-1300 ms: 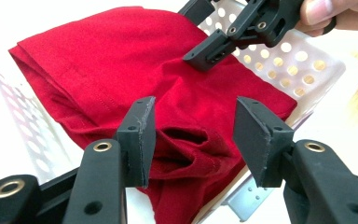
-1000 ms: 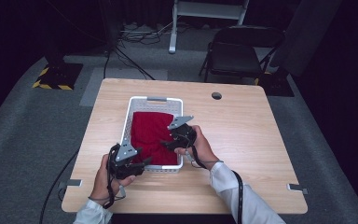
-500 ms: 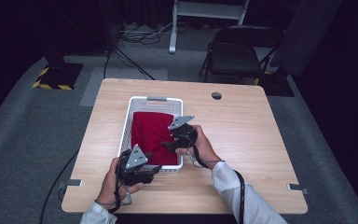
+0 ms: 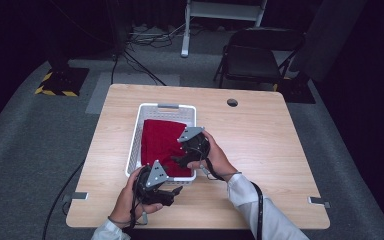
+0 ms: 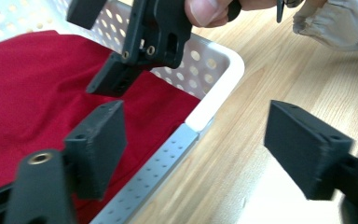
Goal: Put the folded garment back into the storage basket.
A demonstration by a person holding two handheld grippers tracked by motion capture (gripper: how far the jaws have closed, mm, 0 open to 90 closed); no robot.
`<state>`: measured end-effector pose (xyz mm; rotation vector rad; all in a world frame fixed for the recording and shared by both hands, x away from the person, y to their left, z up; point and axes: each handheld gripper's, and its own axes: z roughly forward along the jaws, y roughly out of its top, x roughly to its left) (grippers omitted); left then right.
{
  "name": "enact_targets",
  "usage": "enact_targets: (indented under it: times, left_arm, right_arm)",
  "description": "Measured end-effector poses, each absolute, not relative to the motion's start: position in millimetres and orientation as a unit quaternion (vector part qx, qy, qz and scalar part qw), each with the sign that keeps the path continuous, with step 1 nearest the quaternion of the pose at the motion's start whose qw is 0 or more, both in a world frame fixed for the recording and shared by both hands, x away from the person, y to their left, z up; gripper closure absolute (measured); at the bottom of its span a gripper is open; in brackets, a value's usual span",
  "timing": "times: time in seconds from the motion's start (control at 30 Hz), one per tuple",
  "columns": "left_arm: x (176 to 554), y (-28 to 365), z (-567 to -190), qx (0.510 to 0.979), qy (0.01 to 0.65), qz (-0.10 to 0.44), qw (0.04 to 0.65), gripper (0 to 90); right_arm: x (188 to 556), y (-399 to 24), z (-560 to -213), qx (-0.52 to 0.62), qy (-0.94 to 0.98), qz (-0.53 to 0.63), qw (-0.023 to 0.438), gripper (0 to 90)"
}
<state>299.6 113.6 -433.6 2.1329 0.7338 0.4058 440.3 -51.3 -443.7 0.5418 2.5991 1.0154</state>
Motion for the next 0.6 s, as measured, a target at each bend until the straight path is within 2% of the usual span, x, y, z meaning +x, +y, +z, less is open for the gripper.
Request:
enact_targets:
  times: [0.17,0.3,0.6]
  left_arm:
    - [297,105,-436,0.854,0.284,0.158,0.407,8.2]
    - [295,99,-437,0.856,0.278,0.157,0.407,3.9]
    - [289,89,-437,0.855,0.269,0.159,0.413,2.2]
  right_arm:
    - [439,-51,-443,0.186,0.902,0.358,0.152,5.3]
    - [439,-51,-444,0.181,0.904,0.357,0.152,4.1]
    - [437,-56,-441,0.174,0.906,0.353,0.153,3.9]
